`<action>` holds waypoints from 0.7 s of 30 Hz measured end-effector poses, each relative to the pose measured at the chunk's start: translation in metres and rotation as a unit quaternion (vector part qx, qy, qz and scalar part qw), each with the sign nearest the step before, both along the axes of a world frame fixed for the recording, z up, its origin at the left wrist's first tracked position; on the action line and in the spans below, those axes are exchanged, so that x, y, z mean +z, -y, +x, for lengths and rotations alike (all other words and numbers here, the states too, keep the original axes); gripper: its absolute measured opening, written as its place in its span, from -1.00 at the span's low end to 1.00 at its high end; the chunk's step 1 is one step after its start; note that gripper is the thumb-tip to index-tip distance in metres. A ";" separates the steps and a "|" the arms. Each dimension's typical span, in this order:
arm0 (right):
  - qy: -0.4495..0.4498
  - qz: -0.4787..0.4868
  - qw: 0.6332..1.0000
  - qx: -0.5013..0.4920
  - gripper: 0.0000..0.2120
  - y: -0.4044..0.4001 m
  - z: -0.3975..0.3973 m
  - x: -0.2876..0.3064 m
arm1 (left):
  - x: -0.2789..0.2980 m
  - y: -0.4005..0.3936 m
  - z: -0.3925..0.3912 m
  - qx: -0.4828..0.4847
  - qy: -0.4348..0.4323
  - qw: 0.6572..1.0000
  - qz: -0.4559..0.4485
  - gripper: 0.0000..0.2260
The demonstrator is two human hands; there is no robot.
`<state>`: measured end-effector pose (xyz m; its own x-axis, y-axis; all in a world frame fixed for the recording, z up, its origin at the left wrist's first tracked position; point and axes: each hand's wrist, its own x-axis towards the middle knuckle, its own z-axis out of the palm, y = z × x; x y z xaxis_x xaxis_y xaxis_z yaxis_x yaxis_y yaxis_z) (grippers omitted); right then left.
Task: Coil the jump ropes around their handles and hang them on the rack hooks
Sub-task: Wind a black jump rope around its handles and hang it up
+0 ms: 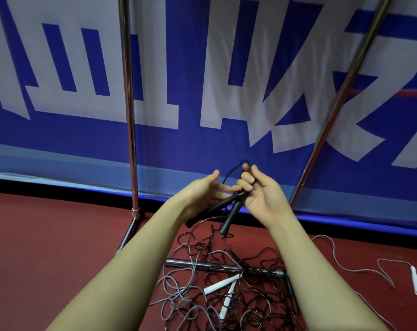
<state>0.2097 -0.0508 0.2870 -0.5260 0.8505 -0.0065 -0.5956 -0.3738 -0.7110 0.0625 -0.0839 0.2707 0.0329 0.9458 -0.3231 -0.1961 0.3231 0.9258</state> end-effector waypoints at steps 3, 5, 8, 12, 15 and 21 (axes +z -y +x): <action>-0.044 -0.010 0.998 -0.039 -0.78 -0.003 0.005 0.003 | -0.001 0.003 0.005 -0.105 0.033 0.994 -0.009 -0.36; -0.058 -0.007 0.996 -0.065 -0.77 -0.005 0.008 0.002 | 0.003 0.007 0.008 -0.160 0.051 0.986 -0.006 -0.36; -0.072 -0.006 0.993 -0.094 -0.77 -0.009 0.011 0.000 | 0.006 0.011 0.013 -0.186 0.026 0.982 0.021 -0.57; -0.041 -0.006 0.992 -0.116 -0.76 -0.012 0.011 -0.001 | 0.004 0.014 0.014 -0.156 -0.023 0.986 0.060 -0.90; 0.088 0.007 0.987 -0.132 -0.73 -0.013 0.013 -0.003 | 0.004 0.013 0.010 -0.128 -0.030 0.990 0.060 -0.91; 0.362 0.144 0.893 -0.226 -0.78 -0.009 0.013 -0.015 | 0.000 0.011 -0.005 -0.070 -0.059 0.995 0.031 -0.93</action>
